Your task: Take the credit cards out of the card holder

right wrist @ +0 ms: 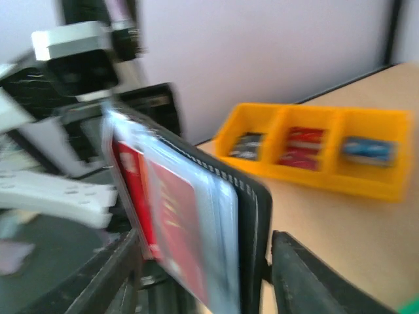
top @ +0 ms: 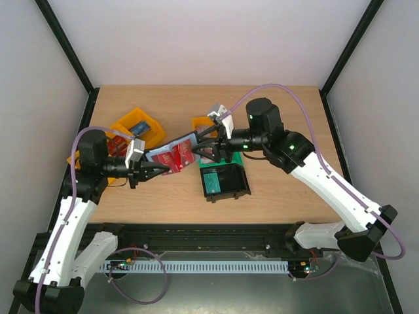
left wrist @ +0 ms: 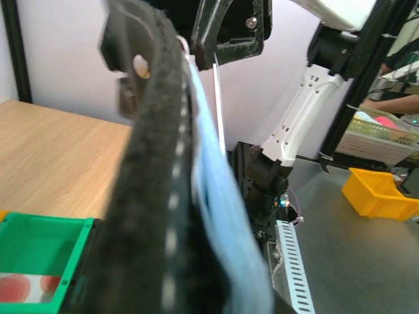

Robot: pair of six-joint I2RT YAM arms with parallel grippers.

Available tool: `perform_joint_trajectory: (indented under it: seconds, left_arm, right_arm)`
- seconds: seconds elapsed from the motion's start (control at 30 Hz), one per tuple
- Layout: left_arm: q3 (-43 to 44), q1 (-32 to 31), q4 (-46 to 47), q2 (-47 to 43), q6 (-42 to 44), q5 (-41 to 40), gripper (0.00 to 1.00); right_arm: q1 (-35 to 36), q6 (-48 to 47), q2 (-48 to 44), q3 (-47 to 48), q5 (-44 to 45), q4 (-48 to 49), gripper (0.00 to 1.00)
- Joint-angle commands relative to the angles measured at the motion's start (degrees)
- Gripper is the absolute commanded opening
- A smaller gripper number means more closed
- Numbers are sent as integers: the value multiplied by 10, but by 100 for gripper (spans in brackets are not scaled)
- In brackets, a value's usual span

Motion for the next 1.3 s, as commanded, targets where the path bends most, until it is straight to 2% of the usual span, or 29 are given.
perform_joint_trajectory:
  seconds: [0.0,0.07,0.13,0.17,0.2,0.27,0.33,0.43,0.63,0.77,1.0,1.17,1.27]
  left_arm:
    - [-15,0,52,-17,-56,-59,2]
    - [-23,2,75,-22,-89,-108,2]
    - [-31,5,88,-26,-102,-135,2]
    - [-35,6,94,-28,-107,-138,2]
    - [-39,6,103,-28,-115,-137,2]
    - [-50,6,129,-30,-142,-125,2]
    - [-56,6,150,-32,-161,-112,2]
    - [-56,7,160,-31,-174,-90,2]
    - [-59,7,194,-31,-205,-24,2]
    - [-59,7,196,-29,-205,-12,2]
    - [-58,4,198,-28,-204,5,2]
    - [-56,2,185,-26,-188,18,2]
    - [-56,1,183,-25,-185,23,2]
  right_arm:
    - [-5,47,-40,-14,230,44,58]
    - [-10,61,-50,-10,288,49,59]
    - [-10,67,-64,-15,278,69,56]
    - [-10,71,-68,-20,246,84,52]
    - [-9,76,-68,-22,194,97,44]
    - [-1,98,-55,-30,66,134,30]
    - [33,120,-31,-38,-19,170,25]
    - [78,99,13,-34,-18,159,24]
    - [80,99,35,-44,-10,200,25]
    - [80,102,44,-48,-18,201,24]
    - [80,103,59,-47,-20,204,16]
    - [79,100,62,-47,-41,211,2]
    - [79,101,67,-47,-55,213,2]
